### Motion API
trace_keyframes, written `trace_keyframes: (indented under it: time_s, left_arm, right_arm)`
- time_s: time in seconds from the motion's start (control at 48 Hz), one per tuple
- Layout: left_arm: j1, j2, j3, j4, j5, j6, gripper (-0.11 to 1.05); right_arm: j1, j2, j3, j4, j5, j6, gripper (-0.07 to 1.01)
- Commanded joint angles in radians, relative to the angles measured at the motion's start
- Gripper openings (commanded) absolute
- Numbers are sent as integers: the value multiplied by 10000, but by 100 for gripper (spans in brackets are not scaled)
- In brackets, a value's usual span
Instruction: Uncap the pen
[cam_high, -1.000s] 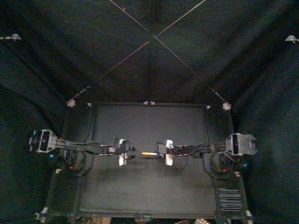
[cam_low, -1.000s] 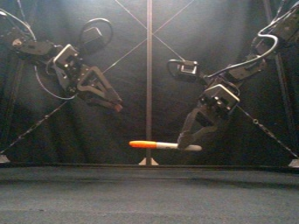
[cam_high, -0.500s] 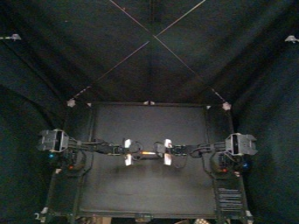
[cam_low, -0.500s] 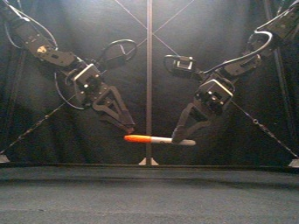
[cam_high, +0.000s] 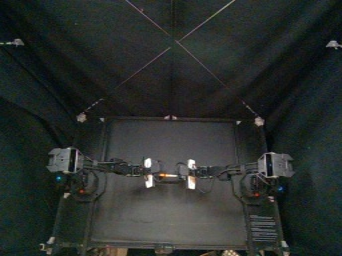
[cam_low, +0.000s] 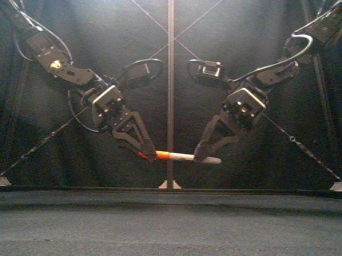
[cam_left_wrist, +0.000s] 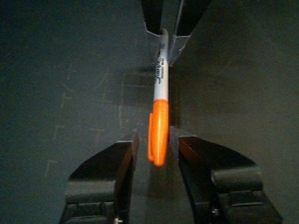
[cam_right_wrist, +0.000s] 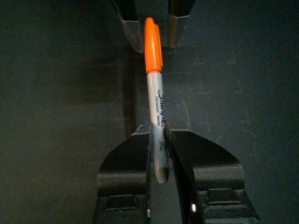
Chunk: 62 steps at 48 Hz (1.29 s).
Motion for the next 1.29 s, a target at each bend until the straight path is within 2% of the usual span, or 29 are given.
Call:
trace_keyframes:
  time_s: [0.021, 0.146, 0.271, 0.417, 0.625, 0.833, 0.979, 1.146, 1.292]
  left_arm:
    - [92, -61, -230, 92, -46, -15, 54]
    - [153, -92, -169, 123, -46, -15, 48]
    - [261, -291, 61, 169, -31, -15, 48]
    - [430, -844, 583, 261, -92, -15, 48]
    - [537, -1810, 1427, 476, -138, -15, 48]
    - [552, -2761, 1979, 920, -138, -15, 48]
    - [552, -3313, 2240, 1166, -138, -31, 48]
    - [552, -3774, 2531, 1181, -138, -31, 48]
    - [552, -3835, 2592, 1181, -138, -31, 48]
  right_arm:
    - [46, -322, -199, 15, -123, 46, 48]
    - [31, -322, -107, 15, -123, 61, 48]
    - [31, -491, 138, 92, -215, 61, 48]
    - [-15, -951, 767, 276, -859, 61, 48]
    - [-123, -1626, 1779, 460, -1764, 61, 48]
    - [-169, -2132, 2316, 752, -2102, 61, 48]
    - [-169, -2255, 2531, 798, -2362, 61, 48]
    - [-138, -2240, 2730, 936, -2991, 61, 48]
    - [-123, -2209, 2761, 936, -3053, 61, 48]
